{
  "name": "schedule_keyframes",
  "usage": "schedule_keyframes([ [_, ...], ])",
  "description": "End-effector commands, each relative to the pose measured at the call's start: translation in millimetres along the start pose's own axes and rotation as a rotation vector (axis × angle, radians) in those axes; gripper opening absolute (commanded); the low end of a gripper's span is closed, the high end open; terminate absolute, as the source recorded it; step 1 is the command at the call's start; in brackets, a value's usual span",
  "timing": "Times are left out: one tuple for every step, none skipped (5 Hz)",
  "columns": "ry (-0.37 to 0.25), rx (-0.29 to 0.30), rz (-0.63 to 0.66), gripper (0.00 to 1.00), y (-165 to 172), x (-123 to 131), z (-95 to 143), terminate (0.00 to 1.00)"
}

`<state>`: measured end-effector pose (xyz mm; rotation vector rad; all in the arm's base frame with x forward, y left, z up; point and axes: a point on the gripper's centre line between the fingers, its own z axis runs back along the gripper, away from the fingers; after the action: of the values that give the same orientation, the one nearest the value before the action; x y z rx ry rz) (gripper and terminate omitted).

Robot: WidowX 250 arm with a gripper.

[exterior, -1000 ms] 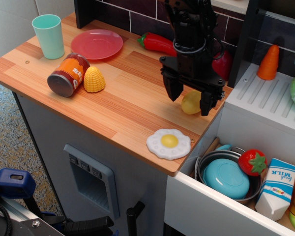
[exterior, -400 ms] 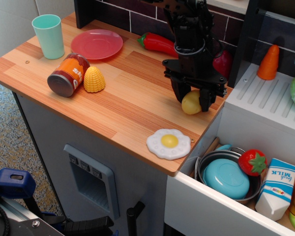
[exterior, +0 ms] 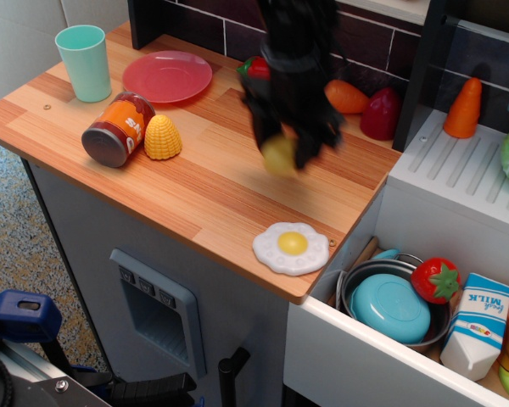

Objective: Put potato on plate

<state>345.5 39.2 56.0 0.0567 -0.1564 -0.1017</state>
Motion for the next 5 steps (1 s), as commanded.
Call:
schedule_keyframes([
  [-0.035, 0.116, -0.114, 0.00, 78.8, 22.9, 70.8, 0.00],
  [-0.025, 0.079, -0.170, 0.00, 128.5, 15.4, 63.8, 0.00],
  [-0.032, 0.057, -0.207, 0.00, 161.2, 15.8, 49.0, 0.00],
  [-0.028, -0.012, -0.251, 0.00, 177.5, 17.2, 27.7, 0.00],
  [-0.044, -0.032, -0.286, 0.00, 177.0, 14.2, 13.8, 0.00],
])
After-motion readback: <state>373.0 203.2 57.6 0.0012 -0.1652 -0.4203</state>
